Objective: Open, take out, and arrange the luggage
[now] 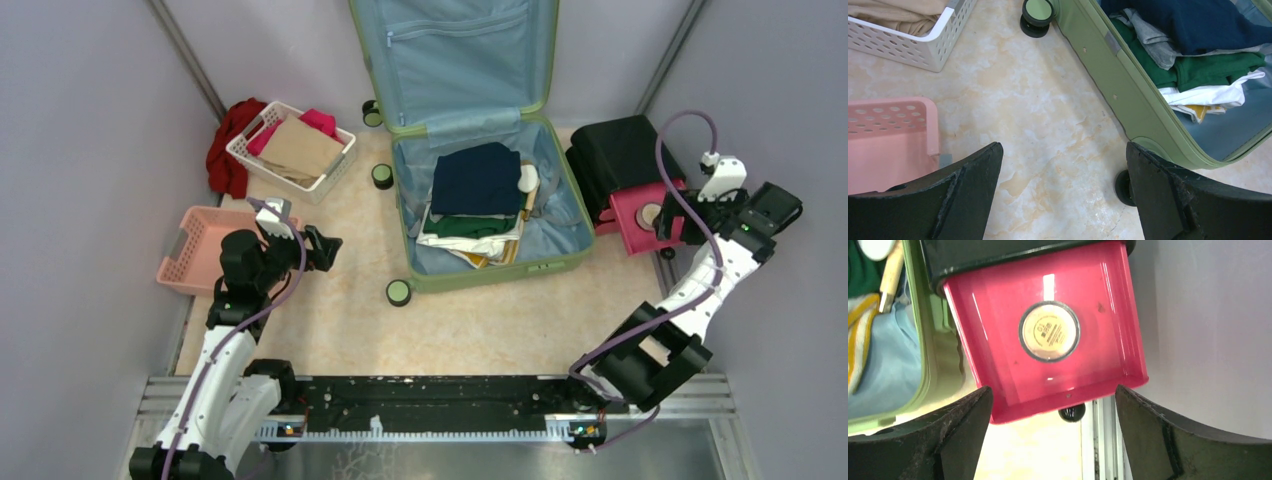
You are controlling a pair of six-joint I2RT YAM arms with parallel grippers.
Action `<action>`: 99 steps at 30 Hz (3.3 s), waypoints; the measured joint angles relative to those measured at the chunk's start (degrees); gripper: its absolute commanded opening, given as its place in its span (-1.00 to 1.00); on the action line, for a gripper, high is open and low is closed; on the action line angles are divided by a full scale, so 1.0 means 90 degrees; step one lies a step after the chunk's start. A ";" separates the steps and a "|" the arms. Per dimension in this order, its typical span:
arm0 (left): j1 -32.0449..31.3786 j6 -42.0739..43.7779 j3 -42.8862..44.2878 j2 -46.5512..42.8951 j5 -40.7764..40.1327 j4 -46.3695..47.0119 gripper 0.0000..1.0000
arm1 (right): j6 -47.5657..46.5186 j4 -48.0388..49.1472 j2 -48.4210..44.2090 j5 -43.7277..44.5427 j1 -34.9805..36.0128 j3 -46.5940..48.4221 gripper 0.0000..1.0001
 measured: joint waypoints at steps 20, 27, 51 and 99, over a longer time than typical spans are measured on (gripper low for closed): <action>0.0000 0.0002 0.0000 0.0158 -0.0056 0.0000 0.98 | -0.3383 -0.1205 0.0427 -0.0206 -0.0935 -0.1127 0.23; 0.0000 0.0002 0.0000 0.0211 -0.0104 -0.0002 0.98 | -0.3123 -0.0117 0.0828 -0.0342 -0.0952 -0.1426 -0.05; 0.0000 0.0017 0.0000 0.0245 -0.0168 -0.0005 0.98 | -0.2108 0.0724 0.0668 -0.1549 -0.0988 -0.1353 -0.66; 0.0000 0.0027 0.0000 0.0005 -0.0165 -0.0005 0.98 | 0.1032 0.2834 0.2178 -0.0950 0.0391 -0.0131 -0.21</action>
